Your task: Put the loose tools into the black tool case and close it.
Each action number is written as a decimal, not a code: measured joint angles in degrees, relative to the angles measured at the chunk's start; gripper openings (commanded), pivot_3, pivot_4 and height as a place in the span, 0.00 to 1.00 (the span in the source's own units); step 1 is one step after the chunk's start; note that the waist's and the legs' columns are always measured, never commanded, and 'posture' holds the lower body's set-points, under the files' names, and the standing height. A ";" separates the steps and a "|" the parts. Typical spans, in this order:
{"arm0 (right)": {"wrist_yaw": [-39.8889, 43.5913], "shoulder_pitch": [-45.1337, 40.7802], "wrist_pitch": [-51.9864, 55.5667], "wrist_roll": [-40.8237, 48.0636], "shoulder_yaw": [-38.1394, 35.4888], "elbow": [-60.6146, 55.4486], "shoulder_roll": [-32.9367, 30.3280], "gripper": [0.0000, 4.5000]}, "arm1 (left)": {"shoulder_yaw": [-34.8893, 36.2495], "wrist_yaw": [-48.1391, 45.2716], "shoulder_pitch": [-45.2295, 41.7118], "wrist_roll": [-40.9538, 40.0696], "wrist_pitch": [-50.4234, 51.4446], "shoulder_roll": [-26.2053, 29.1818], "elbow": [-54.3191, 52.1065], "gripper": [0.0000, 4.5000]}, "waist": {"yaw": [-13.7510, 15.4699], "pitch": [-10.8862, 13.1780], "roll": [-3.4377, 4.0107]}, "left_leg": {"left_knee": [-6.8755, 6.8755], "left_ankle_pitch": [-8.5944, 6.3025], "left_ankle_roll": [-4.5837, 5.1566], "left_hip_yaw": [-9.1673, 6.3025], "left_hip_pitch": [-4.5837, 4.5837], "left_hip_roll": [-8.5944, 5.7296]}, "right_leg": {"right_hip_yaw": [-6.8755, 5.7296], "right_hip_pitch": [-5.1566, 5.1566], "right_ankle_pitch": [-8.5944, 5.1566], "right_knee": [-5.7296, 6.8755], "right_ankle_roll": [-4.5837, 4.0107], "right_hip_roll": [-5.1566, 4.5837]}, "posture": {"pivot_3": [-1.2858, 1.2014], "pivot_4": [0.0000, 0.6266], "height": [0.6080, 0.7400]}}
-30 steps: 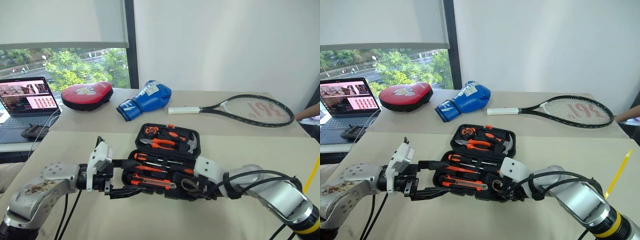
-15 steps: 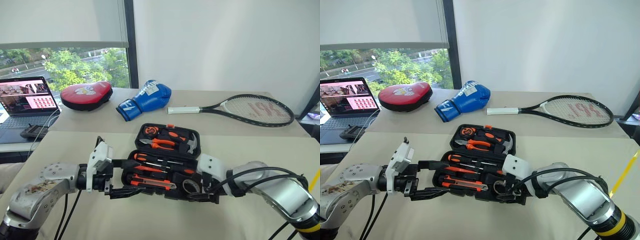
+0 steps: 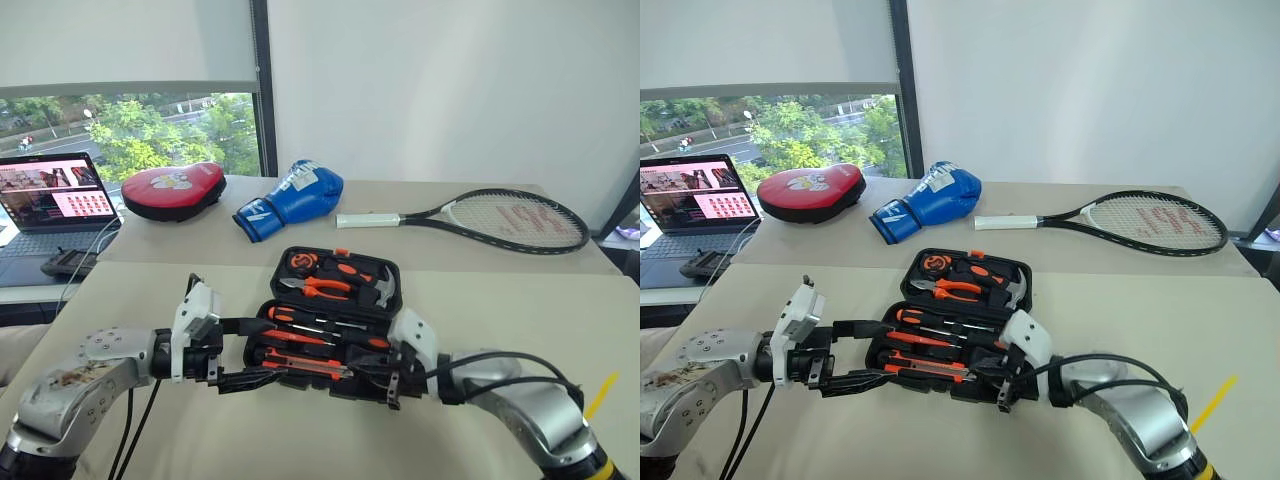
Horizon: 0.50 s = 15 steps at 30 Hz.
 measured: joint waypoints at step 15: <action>-2.01 6.99 -7.11 6.88 -7.34 -1.33 6.91 0.01 | -0.09 5.78 -6.53 -1.86 3.30 -3.89 3.34 1.00 | -0.01 0.06 0.09 | -0.02 -0.09 0.15 -0.06 0.29 0.06 | 0.06 0.19 0.08 0.08 -0.07 0.08 | 0.52 0.24 1.00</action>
